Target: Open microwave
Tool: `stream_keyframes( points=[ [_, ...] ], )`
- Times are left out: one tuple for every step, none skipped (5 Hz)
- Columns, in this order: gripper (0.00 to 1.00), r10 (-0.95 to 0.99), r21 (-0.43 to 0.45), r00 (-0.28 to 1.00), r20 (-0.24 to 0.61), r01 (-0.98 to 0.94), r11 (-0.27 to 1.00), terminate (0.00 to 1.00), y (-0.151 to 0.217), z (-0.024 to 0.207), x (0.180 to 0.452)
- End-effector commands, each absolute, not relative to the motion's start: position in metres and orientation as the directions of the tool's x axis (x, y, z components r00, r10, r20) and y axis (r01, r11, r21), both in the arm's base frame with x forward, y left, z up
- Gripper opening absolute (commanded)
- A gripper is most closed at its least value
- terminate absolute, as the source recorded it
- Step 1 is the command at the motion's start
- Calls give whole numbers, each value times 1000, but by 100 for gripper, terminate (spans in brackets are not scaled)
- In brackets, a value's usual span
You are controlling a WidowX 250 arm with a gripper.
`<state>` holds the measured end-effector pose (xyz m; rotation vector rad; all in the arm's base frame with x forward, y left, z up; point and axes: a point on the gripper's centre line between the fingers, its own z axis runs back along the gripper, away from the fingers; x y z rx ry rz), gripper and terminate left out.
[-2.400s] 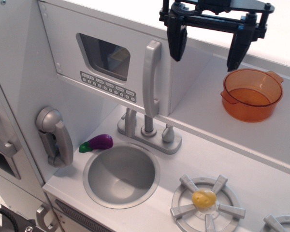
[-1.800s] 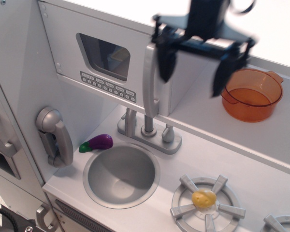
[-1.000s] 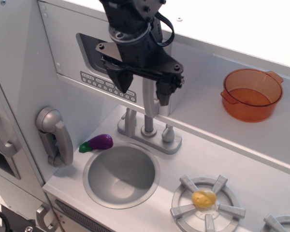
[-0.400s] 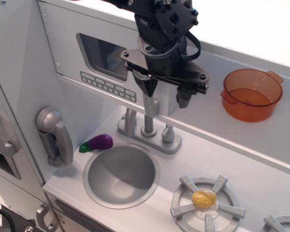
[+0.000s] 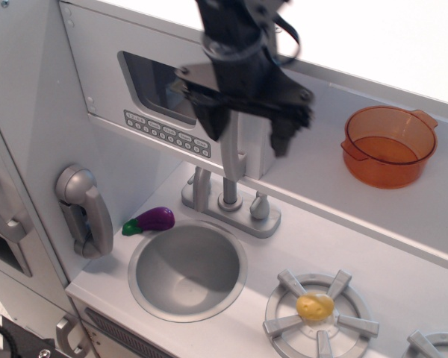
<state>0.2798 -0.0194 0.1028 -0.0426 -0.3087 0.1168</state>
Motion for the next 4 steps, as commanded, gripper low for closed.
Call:
stream_keyframes(
  points=[
    [100, 124, -11, 935, 332, -127, 992, 0, 2, 112, 282],
    [100, 110, 12, 928, 357, -123, 992, 0, 1, 110, 289],
    [100, 94, 19, 921, 378, -110, 994, 0, -5, 107, 293],
    [100, 83, 28, 911, 404, -103, 994, 0, -6, 108, 300]
  ],
)
